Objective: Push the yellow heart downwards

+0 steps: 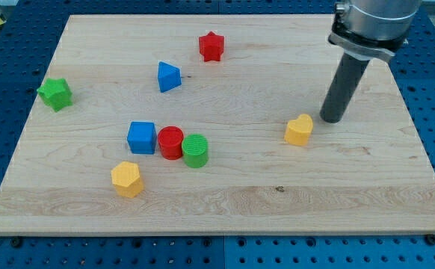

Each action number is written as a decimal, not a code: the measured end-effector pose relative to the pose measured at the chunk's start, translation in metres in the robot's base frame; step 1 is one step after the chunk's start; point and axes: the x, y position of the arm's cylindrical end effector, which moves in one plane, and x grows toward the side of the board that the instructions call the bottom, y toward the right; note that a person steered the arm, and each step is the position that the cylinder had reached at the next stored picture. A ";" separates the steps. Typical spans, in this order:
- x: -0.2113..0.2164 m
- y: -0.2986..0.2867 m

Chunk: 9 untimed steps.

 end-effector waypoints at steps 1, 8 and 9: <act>0.000 -0.024; 0.085 -0.085; 0.085 -0.077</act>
